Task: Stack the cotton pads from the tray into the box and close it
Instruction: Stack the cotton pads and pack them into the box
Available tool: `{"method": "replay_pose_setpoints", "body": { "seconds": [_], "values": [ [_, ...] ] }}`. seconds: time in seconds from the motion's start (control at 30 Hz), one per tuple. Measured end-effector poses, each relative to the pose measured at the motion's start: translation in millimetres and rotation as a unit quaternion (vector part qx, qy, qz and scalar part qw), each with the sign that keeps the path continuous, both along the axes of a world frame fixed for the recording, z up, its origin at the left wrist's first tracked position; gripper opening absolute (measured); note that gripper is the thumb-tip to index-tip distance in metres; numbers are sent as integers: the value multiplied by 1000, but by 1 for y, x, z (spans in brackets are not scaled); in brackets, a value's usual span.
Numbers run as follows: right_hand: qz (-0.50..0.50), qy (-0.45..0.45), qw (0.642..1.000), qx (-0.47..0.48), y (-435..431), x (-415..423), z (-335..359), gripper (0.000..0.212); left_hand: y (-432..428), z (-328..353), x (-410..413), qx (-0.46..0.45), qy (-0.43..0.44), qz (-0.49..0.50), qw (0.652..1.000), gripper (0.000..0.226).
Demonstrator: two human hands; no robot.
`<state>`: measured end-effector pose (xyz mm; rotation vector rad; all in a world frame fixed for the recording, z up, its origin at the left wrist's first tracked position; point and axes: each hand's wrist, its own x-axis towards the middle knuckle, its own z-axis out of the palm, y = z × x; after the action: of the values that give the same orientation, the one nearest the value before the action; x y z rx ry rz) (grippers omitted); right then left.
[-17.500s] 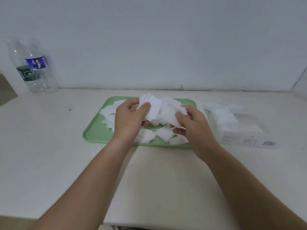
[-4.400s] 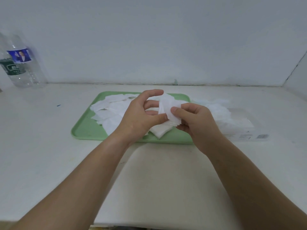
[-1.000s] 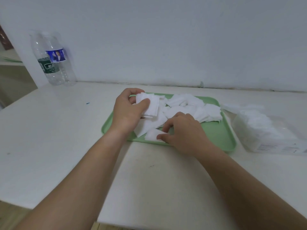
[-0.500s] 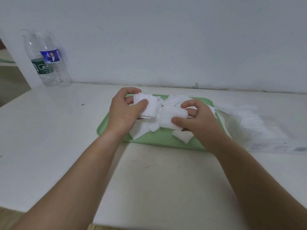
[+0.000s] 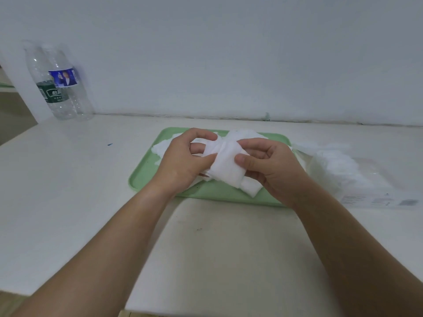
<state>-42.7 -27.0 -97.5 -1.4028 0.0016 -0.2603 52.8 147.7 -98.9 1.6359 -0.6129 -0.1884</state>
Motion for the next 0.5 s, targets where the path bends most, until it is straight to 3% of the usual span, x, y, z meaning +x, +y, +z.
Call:
{"method": "replay_pose_setpoints", "body": {
  "seconds": [0.3, 0.5],
  "values": [
    [-118, 36, 989, -83, 1, 2, -4, 24, -3, -1, -5, 7, 12, -97, 995, 19],
    [-190, 36, 967, -165, 2, 3, -5, 26, -6, -1, -8, -4, 35, -96, 995, 16]
  ]
}}
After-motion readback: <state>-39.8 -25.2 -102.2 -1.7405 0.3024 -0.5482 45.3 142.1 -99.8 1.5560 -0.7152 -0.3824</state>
